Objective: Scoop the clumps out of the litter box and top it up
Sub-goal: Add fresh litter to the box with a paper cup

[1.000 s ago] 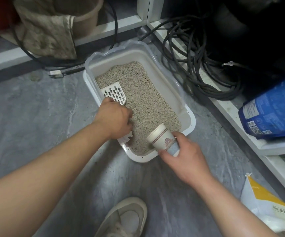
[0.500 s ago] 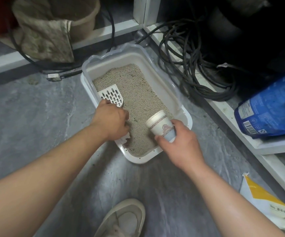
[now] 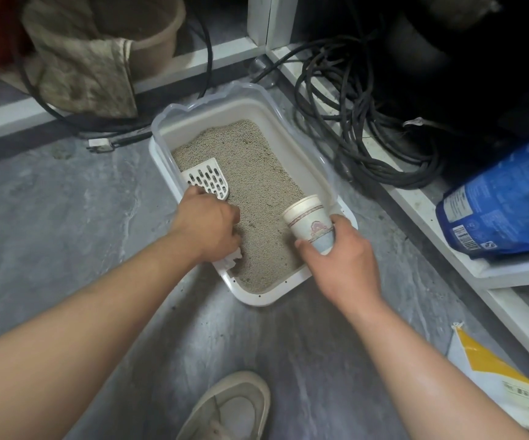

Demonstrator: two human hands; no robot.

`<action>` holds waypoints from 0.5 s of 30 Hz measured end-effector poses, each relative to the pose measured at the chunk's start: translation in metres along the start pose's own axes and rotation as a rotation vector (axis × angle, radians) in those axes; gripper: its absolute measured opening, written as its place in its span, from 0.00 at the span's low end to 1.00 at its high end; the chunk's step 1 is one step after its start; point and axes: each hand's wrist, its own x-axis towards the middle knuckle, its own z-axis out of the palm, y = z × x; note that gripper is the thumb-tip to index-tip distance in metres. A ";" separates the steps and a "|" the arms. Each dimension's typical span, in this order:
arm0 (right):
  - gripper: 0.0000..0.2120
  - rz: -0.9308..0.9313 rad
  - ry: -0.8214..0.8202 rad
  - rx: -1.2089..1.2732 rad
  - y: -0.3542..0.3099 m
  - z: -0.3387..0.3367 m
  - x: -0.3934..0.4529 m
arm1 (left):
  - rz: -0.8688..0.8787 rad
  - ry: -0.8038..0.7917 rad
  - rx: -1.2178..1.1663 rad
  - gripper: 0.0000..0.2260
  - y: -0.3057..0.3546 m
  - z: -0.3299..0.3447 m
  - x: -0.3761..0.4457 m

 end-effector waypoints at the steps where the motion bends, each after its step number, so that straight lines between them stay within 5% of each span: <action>1: 0.25 0.015 0.011 -0.002 0.002 -0.002 0.000 | -0.001 0.001 0.002 0.14 0.000 0.000 0.000; 15: 0.22 0.122 0.000 -0.072 0.035 -0.017 -0.019 | -0.001 -0.013 0.042 0.14 0.003 -0.001 0.002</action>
